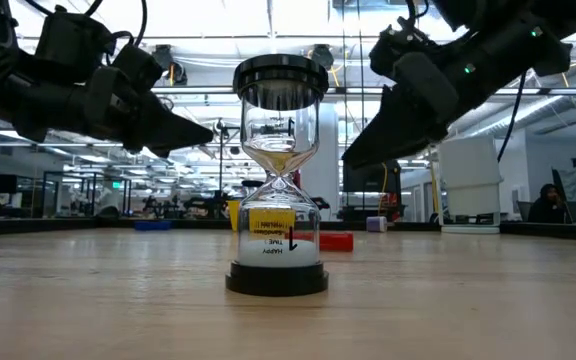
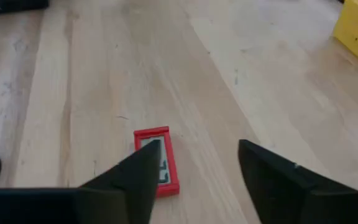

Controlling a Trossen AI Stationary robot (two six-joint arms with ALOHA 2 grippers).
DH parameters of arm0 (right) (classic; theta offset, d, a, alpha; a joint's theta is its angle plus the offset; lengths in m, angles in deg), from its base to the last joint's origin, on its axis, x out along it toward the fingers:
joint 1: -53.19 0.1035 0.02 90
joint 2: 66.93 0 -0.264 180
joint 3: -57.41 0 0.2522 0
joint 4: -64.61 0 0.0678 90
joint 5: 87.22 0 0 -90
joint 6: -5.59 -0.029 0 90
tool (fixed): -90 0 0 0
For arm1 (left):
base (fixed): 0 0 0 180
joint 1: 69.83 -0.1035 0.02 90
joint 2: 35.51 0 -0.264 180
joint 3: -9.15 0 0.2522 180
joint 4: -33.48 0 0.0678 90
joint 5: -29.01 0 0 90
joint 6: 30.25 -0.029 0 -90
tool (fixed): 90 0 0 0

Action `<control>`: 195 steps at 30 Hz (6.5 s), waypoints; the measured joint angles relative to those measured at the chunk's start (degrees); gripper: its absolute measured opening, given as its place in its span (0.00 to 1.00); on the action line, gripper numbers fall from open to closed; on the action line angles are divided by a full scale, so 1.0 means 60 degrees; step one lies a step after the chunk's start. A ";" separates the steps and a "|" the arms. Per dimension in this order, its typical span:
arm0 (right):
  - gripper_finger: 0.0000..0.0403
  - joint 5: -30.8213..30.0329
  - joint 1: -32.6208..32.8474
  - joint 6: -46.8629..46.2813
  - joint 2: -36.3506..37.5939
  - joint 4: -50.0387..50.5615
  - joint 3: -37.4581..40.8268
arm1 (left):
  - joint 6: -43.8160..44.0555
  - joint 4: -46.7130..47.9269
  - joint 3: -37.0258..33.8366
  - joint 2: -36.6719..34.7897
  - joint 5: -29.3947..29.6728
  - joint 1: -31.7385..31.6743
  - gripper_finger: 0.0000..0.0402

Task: Pick & Place Office items
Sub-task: Put the red charger adapter into the green bin, then put the white hour glass into the yellow bin

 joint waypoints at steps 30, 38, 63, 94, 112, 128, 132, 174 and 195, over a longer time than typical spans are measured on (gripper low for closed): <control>0.59 0.2676 -0.0820 0.1034 -0.3003 -0.0026 -0.1412 | -0.0011 0.0108 0.0004 0.0004 0.0014 0.0000 0.09; 0.37 0.2710 -0.0830 0.1214 -0.2978 0.0470 -0.1419 | -0.0011 0.0117 0.0004 0.0004 0.0014 0.0000 0.09; 0.39 0.1909 0.1587 -0.3162 0.1958 0.7934 -0.1401 | -0.0007 0.0242 0.0007 0.0007 0.0018 0.0000 0.09; 0.40 0.4513 0.8016 -1.5138 0.2219 1.3391 -0.2698 | 0.0000 0.0232 0.0007 0.0007 0.0025 0.0000 0.09; 0.41 0.4864 0.8244 -1.5319 0.1707 1.1595 -0.2160 | 0.0033 0.0315 0.0007 0.0007 0.0021 0.0000 0.09; 0.51 0.5005 0.8273 -1.5501 0.1707 1.1097 -0.1787 | 0.0025 0.0311 0.0007 0.0007 0.0021 0.0003 0.09; 0.52 0.5113 0.8273 -1.5311 0.1788 1.1129 -0.1787 | 0.0025 0.0308 0.0007 0.0007 0.0021 0.0004 0.09; 0.00 0.1442 0.0081 0.3494 0.2100 -0.5163 0.3493 | -0.0004 0.0283 0.0007 0.0007 0.0018 0.0000 0.09; 0.02 -0.1338 -0.0517 0.2352 0.2098 -0.6275 0.4303 | 0.0748 0.1332 0.0419 0.0024 0.1576 -0.0382 0.09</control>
